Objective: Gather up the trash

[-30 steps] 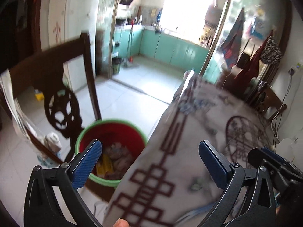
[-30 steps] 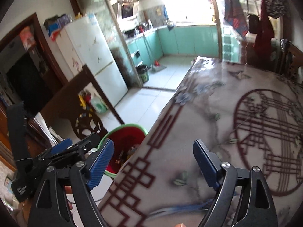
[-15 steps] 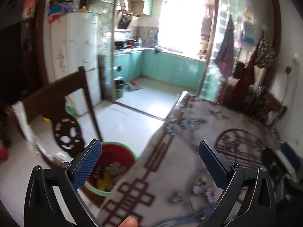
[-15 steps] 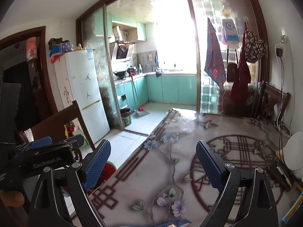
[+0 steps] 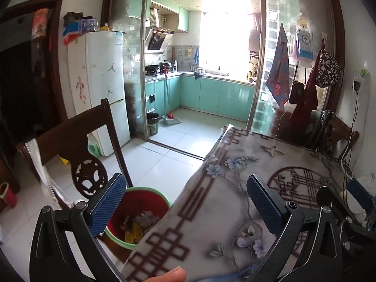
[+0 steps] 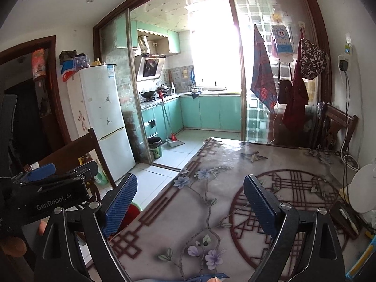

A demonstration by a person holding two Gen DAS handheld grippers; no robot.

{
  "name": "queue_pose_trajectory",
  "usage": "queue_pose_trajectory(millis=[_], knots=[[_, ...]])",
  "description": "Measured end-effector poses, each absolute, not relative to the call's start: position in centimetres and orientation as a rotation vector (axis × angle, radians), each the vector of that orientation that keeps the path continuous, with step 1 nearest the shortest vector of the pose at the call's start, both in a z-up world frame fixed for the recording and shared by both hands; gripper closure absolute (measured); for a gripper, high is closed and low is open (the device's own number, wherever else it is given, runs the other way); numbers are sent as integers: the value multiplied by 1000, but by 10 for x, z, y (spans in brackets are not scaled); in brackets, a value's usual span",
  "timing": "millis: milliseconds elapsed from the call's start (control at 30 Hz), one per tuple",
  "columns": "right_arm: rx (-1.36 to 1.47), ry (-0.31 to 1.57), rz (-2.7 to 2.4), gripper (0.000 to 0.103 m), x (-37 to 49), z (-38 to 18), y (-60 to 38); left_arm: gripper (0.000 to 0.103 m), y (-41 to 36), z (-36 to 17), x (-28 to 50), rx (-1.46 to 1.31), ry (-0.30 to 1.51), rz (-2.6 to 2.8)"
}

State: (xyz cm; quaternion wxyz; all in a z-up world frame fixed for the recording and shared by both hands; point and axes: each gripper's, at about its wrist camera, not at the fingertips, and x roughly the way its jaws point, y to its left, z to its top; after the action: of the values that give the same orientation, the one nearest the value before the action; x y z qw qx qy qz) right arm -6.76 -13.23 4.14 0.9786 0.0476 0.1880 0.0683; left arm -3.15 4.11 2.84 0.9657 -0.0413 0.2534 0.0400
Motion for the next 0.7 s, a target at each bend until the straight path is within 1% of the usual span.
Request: queue_pose_trajectory(millis=[700], knots=[[142, 429, 57, 11, -67, 41, -165, 0, 26, 28, -27, -69, 554, 44]])
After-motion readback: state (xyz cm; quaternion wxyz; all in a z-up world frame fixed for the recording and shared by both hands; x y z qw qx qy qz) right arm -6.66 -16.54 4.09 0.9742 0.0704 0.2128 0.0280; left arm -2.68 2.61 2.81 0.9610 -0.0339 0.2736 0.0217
